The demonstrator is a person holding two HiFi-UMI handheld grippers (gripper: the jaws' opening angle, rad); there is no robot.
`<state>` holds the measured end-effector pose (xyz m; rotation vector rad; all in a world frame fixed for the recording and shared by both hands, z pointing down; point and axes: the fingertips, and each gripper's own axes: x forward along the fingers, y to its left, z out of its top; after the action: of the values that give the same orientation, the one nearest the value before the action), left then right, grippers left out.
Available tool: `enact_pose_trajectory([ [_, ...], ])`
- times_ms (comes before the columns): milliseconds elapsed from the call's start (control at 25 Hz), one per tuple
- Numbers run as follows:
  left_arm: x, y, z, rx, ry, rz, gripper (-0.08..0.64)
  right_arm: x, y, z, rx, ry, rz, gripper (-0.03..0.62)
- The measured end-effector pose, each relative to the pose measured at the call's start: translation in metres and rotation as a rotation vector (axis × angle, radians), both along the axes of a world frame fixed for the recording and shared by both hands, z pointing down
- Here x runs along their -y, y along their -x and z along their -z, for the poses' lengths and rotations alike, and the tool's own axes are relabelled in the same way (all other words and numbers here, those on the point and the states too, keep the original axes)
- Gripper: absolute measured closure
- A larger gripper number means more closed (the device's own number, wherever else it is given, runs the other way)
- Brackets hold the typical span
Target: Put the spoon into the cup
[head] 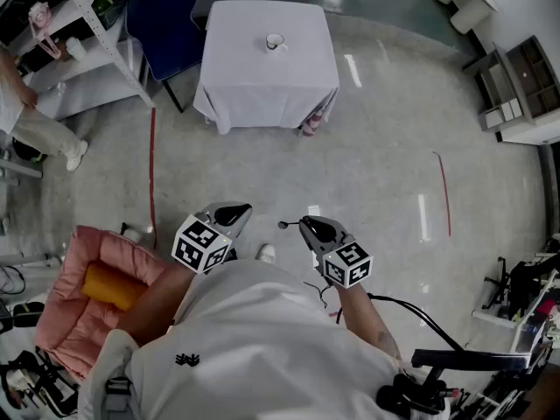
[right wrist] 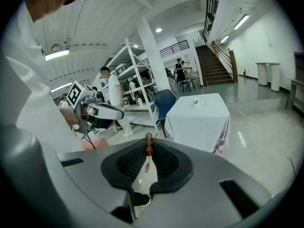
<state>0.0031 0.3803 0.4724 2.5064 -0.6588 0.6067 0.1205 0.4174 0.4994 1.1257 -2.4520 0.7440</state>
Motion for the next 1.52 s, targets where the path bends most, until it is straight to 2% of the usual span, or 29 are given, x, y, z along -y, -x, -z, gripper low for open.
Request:
enact_pose_trajectory([
  [200,-0.008,-0.023,-0.008,0.029,-0.034,0.039,0.548,-0.002,-0.035,-0.011,0.012,-0.033,0.007,0.548],
  [440,-0.014,-0.019,-0.012,0.054,-0.024,0.059,0.549,-0.005,-0.038,-0.023,0.039,-0.011,0.000,0.548],
  [600,0.010,-0.012,-0.019,0.051,-0.021,0.045,0.548,0.018,-0.029,-0.025,0.052,-0.009,-0.026,0.548],
  [800,0.069,-0.001,-0.016,0.007,-0.034,0.004,0.549,0.069,-0.010,-0.026,0.047,0.014,-0.049,0.549],
  [960,0.133,0.025,-0.003,-0.022,-0.055,-0.033,0.548,0.130,0.015,-0.019,0.032,0.014,-0.092,0.549],
  [1160,0.198,0.079,0.010,-0.036,-0.075,-0.037,0.548,0.203,0.057,0.001,0.015,-0.015,-0.121,0.549],
  [1280,0.224,0.111,0.012,-0.051,-0.069,-0.037,0.548,0.242,0.083,0.009,0.005,-0.030,-0.131,0.549],
  [1400,0.243,0.138,0.013,-0.108,-0.018,-0.017,0.548,0.273,0.109,0.014,-0.006,-0.039,-0.125,0.549],
  [1520,0.260,0.157,0.012,-0.124,-0.022,0.019,0.548,0.292,0.126,0.018,-0.017,-0.035,-0.106,0.549],
])
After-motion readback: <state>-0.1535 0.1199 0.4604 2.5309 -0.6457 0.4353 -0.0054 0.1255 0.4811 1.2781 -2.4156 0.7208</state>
